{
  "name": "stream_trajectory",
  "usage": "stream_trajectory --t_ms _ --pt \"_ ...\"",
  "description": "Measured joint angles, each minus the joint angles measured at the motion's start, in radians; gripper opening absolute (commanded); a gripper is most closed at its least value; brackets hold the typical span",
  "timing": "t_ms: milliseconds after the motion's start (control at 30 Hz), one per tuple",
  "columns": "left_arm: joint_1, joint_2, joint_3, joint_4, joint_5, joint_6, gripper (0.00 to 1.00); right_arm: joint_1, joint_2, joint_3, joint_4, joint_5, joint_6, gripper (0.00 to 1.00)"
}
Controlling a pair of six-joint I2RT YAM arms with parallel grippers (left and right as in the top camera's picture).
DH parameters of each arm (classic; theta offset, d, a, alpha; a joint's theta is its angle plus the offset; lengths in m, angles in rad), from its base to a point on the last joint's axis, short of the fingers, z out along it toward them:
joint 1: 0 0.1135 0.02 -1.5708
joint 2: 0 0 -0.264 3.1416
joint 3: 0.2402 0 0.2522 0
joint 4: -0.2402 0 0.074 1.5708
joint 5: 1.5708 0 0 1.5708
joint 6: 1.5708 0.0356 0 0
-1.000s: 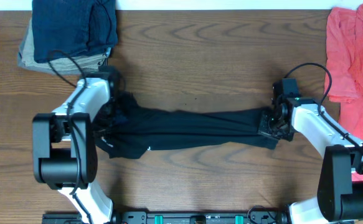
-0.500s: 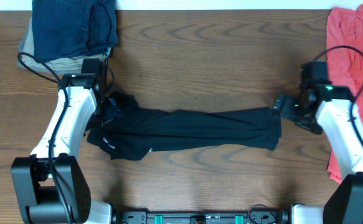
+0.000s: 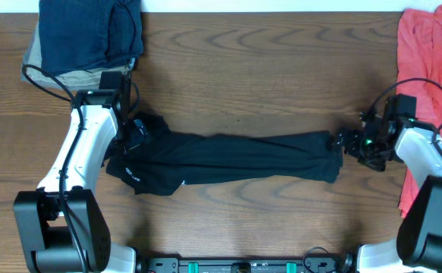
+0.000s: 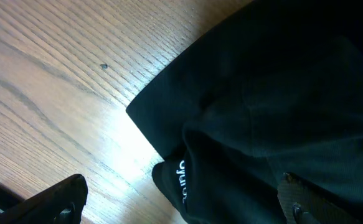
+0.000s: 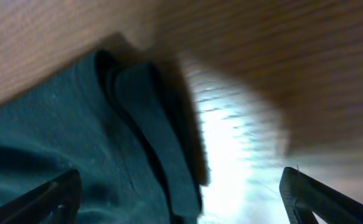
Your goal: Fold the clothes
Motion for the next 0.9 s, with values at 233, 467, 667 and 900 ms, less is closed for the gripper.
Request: stream_trajectory --t_ms 233,467,667,900 --pt "0.0 0.0 0.0 0.003 0.01 0.0 0.99 0.001 0.038 -0.018 0.027 -0.153 -0.037 0.89" --pt "0.0 0.0 0.0 0.005 0.022 0.0 0.99 0.045 0.048 -0.029 0.021 -0.228 -0.047 0.41" --pt "0.0 0.0 0.0 0.008 0.026 0.0 0.99 0.122 0.048 -0.029 0.05 -0.238 -0.013 0.01" --pt "0.0 0.0 0.0 0.007 0.026 0.0 0.99 0.132 0.047 -0.029 0.039 -0.211 0.026 0.01"
